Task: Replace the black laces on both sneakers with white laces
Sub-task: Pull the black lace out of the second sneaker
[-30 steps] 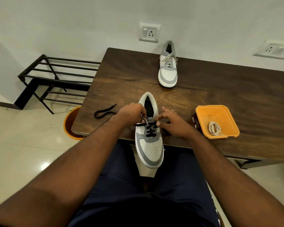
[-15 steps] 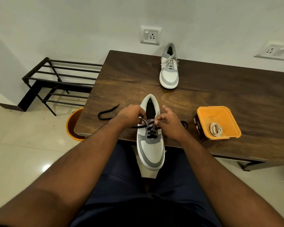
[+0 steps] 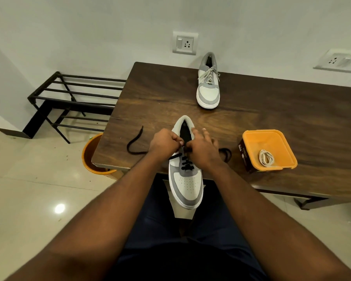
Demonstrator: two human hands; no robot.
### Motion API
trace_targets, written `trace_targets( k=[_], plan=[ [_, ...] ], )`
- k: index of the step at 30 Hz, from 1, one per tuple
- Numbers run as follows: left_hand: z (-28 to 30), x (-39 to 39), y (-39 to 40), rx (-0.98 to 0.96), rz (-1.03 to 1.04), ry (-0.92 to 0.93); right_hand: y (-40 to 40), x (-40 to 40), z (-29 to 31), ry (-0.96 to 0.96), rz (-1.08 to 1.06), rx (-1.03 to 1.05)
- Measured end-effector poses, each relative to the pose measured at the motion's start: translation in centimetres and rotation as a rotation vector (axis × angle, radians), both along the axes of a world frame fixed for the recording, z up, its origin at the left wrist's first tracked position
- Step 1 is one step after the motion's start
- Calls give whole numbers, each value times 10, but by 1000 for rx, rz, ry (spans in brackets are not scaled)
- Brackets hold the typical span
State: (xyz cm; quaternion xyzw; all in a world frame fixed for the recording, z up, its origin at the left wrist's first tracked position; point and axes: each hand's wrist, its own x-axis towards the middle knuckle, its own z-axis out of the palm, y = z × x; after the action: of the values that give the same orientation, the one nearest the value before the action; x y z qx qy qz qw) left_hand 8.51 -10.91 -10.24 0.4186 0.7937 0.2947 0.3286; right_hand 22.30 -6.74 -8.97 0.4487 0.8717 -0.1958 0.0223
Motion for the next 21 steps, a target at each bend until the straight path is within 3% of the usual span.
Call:
trace_targets(
  k=[4, 8, 11, 17, 21],
  plan=[
    [-3, 8, -8, 61, 81, -36, -7, 9, -8, 128, -60, 70],
    [-7, 4, -10, 79, 126, -66, 0, 34, 0, 499, -435, -40],
    [-10, 12, -16, 93, 167, -48, 5, 44, 5, 641, -516, -84],
    [-16, 28, -25, 48, 164, 60, -6, 25, 5, 264, -235, 38],
    [-12, 28, -24, 63, 170, -2, -11, 6, -5, 95, -62, 179]
  ],
)
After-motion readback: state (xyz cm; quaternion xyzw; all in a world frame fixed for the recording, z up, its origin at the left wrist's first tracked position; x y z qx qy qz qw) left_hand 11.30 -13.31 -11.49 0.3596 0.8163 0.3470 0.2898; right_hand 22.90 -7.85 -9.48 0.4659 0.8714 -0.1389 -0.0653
